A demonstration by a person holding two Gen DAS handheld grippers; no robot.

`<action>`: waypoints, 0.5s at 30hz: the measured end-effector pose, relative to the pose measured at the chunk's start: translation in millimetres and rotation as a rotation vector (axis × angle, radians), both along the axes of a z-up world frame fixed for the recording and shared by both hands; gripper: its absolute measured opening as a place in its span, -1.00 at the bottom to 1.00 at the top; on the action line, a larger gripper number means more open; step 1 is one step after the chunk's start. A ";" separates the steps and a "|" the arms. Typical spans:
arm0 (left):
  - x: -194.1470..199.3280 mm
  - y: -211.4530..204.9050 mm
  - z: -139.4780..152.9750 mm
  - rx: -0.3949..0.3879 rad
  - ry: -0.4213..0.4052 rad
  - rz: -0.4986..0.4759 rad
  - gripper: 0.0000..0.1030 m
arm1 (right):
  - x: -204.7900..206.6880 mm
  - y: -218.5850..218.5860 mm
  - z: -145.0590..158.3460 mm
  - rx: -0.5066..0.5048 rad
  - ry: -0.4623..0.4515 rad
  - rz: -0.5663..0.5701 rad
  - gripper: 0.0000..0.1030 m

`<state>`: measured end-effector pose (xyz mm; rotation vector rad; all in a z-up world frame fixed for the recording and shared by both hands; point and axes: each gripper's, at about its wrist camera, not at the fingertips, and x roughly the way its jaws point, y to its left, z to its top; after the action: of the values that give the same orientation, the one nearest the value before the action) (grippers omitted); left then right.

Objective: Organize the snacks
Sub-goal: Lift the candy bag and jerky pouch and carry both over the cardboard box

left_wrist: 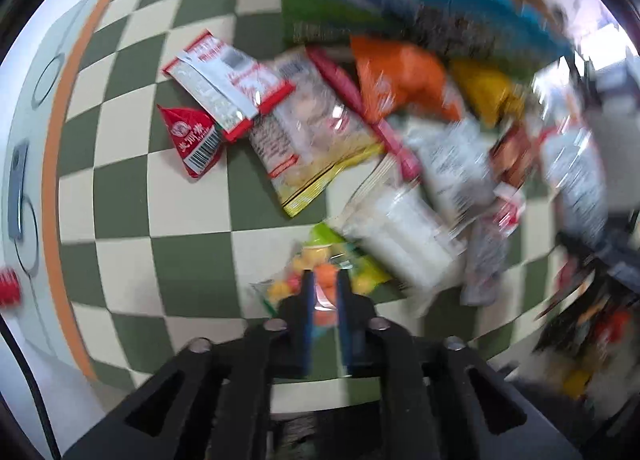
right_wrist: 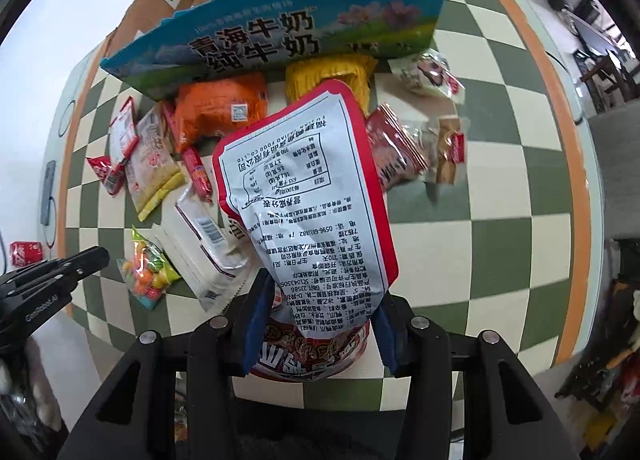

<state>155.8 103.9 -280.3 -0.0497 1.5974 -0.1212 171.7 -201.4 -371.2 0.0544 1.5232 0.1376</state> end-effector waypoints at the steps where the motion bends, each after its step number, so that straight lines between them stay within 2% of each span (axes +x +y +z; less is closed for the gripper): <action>1: -0.3 -9.8 -8.8 0.020 0.010 -0.035 -0.75 | 2.8 1.2 1.1 0.004 0.000 0.014 -0.05; 5: -8.3 -27.2 -28.2 0.039 0.048 -0.186 -0.75 | 11.0 7.5 3.6 0.014 -0.001 0.066 -0.05; 9: -5.4 -40.4 -27.6 0.132 0.022 -0.272 -0.75 | 15.7 11.5 0.1 0.010 0.005 0.087 -0.05; 11: 2.5 -44.4 -26.6 0.113 0.042 -0.278 -0.76 | 16.0 12.3 -2.9 0.010 0.014 0.093 -0.05; 14: 10.1 -47.8 -14.5 0.007 0.070 -0.296 -0.75 | 16.2 12.1 -5.0 0.007 0.025 0.104 -0.05; 15: 11.4 -51.9 -9.8 -0.015 0.063 -0.307 -0.69 | 16.3 11.1 -4.8 0.005 0.025 0.105 -0.05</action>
<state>167.2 52.0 -290.1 0.1825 1.6585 -0.3727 188.0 -190.3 -376.0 -0.0195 1.5513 0.2253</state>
